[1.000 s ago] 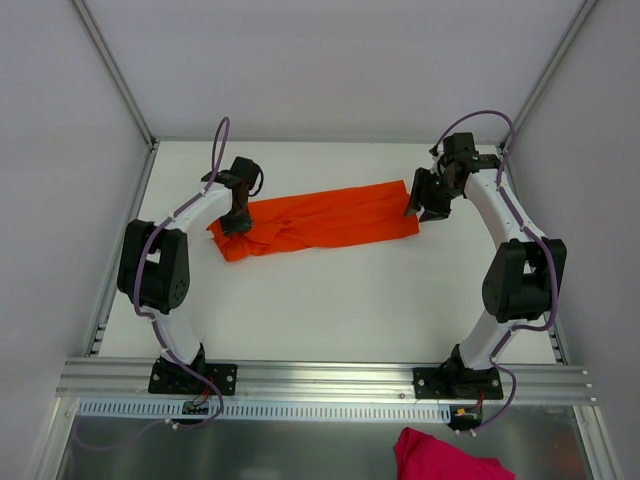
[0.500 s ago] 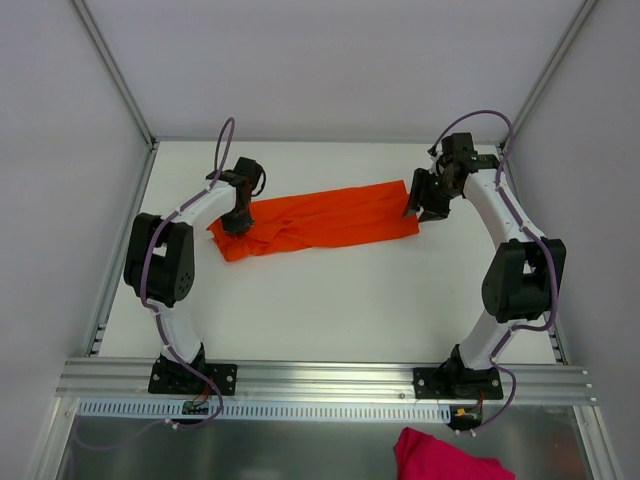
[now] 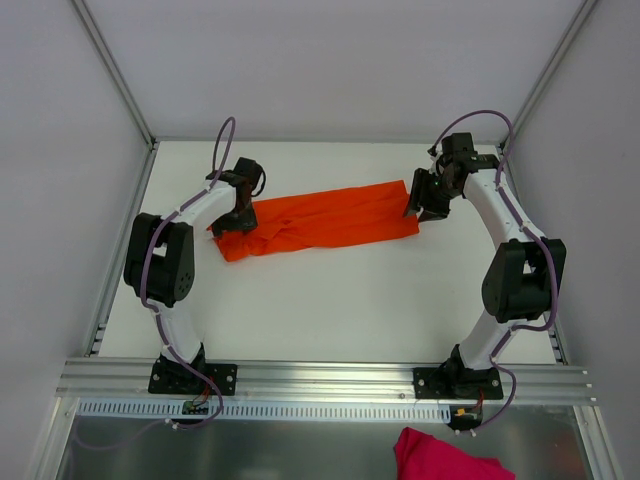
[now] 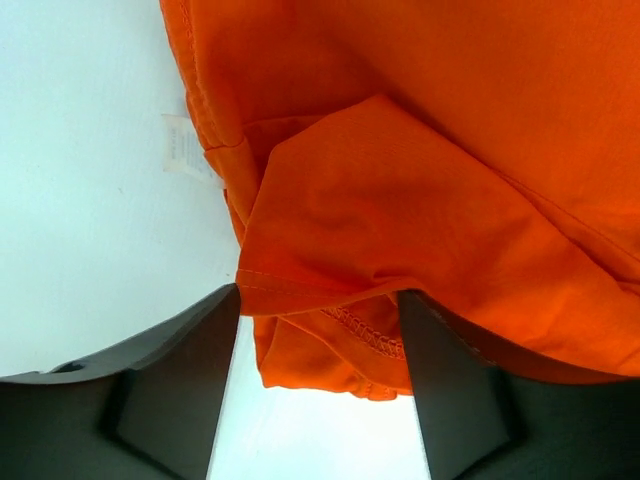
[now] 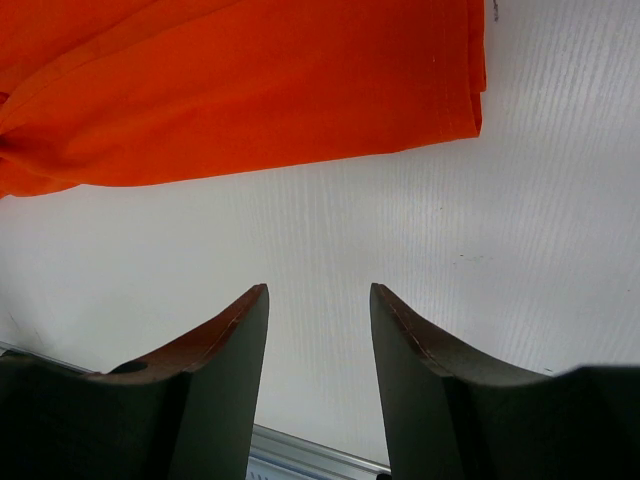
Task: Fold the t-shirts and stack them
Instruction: Fold the other side of the tshirt into a rectangle
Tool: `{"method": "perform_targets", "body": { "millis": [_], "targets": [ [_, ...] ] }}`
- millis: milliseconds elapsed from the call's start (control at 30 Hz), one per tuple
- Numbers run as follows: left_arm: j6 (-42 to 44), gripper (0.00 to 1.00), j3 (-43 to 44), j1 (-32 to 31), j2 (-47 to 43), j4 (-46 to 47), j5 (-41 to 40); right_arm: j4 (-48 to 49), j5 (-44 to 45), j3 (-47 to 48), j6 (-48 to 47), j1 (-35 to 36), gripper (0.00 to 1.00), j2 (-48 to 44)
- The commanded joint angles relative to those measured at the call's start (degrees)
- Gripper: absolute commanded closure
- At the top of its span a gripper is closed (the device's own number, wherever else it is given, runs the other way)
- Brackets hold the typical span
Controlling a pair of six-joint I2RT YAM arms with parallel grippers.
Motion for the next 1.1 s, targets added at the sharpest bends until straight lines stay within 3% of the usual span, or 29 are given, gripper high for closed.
{"method": "perform_targets", "body": {
  "millis": [0, 33, 67, 133, 300, 633, 1067],
  "targets": [
    [-0.12, 0.44, -0.49, 0.18, -0.15, 0.25, -1.96, -0.20, -0.16, -0.20, -0.96, 0.36, 0.51, -3.41],
    [-0.12, 0.51, -0.67, 0.10, -0.06, 0.60, -2.05, -0.29, -0.07, -0.29, -1.05, 0.35, 0.51, -3.50],
    [0.06, 0.65, -1.02, 0.10, 0.03, 0.77, -2.05, -0.29, 0.02, -0.38, -1.05, 0.44, 0.51, -3.59],
    [0.06, 0.71, -1.28, 0.10, 0.29, 1.21, -2.23, -0.20, 0.02, -0.47, -1.14, 0.35, 0.51, -3.68],
    [-0.03, 1.00, -0.93, 0.18, 1.43, 1.39, -2.93, -0.29, 0.02, -0.47, -1.14, 0.35, 0.51, -3.94],
    [-1.88, 1.00, 6.87, 0.27, 0.64, 0.60, -6.62, 0.15, -0.77, -0.99, -1.05, 0.44, 0.51, -4.20],
    [-0.73, 1.00, 17.25, 2.29, 6.87, -1.60, -9.17, 1.38, -2.44, -3.63, -1.31, 0.44, 0.51, -6.75]
  ]
}}
